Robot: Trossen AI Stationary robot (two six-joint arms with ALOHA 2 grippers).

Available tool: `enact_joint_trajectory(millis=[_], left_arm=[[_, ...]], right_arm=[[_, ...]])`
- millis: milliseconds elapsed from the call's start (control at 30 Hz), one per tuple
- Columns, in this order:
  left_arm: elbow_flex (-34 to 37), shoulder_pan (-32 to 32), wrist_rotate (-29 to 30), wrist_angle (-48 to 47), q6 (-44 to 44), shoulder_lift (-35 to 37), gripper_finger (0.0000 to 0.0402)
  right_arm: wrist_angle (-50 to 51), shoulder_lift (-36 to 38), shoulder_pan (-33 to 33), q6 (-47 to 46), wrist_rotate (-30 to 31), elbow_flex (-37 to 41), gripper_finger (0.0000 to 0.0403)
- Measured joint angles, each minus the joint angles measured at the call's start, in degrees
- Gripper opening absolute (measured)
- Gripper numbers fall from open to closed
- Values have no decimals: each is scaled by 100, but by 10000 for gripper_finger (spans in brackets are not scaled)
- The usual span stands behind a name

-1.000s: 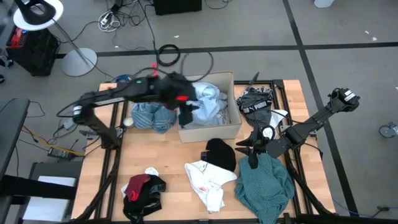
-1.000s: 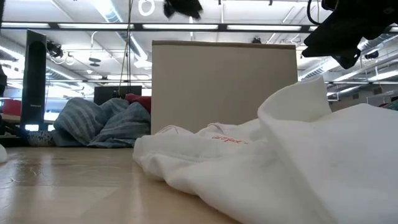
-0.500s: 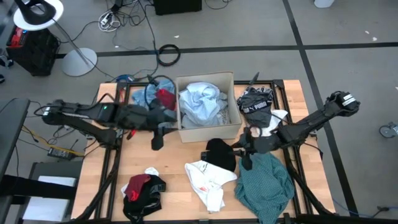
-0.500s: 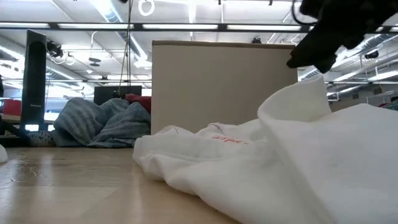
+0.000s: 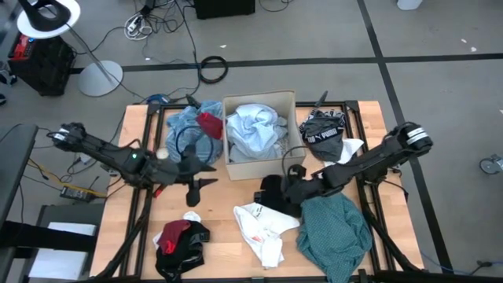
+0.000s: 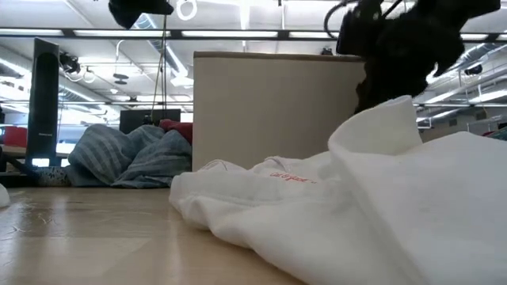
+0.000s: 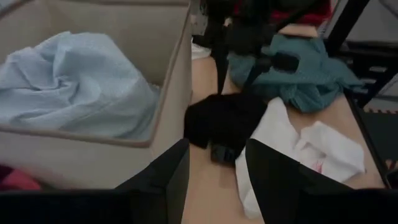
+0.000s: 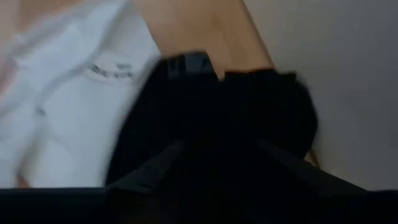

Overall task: Sort clothes
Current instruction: Put the right black boxer into the bin

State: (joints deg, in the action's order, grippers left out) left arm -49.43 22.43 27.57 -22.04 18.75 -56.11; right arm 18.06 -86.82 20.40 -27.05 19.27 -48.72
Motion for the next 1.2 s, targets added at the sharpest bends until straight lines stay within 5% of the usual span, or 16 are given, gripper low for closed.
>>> enact_joint_trajectory(millis=[233, 433, 900, 1200], left_arm=[[973, 350, 326, 647, 382, 307, 163], [1576, 359, 329, 1030, 440, 760, 163], [2177, 245, 586, 1050, -221, 2070, 163], [2844, 42, 529, 1273, -129, 2714, 163]], right_arm=[[4, -736, -8, -377, -9, 0, 203], [564, -551, 6, -437, -288, -224, 25], [4423, 360, 275, -782, 776, -3361, 5], [4780, 360, -37, 27, 1372, -5063, 5]])
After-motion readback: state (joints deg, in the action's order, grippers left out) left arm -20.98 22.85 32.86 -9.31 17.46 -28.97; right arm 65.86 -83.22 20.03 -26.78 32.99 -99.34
